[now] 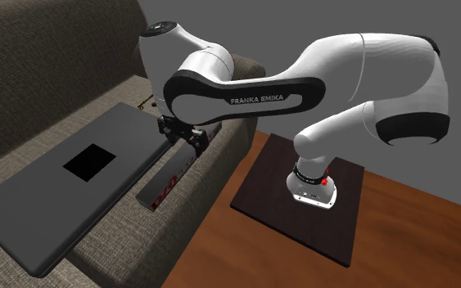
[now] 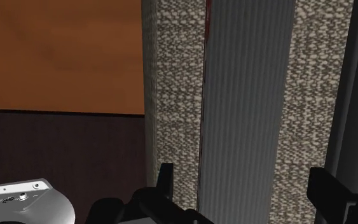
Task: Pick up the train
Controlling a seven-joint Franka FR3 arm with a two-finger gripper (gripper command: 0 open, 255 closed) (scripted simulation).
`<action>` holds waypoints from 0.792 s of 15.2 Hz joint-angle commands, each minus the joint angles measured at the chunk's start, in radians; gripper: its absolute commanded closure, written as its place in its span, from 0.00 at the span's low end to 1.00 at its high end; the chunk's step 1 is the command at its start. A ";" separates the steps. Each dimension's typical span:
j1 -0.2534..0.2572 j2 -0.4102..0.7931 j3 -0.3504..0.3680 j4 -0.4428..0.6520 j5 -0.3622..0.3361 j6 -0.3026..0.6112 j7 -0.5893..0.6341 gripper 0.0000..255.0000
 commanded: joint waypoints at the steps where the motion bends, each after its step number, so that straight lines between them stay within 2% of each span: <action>1: 0.006 -0.006 -0.002 -0.015 0.005 0.008 -0.003 0.00; 2: 0.004 -0.004 0.000 -0.013 0.004 0.009 -0.002 1.00; 12: 0.005 -0.005 -0.007 -0.002 0.001 -0.004 -0.001 1.00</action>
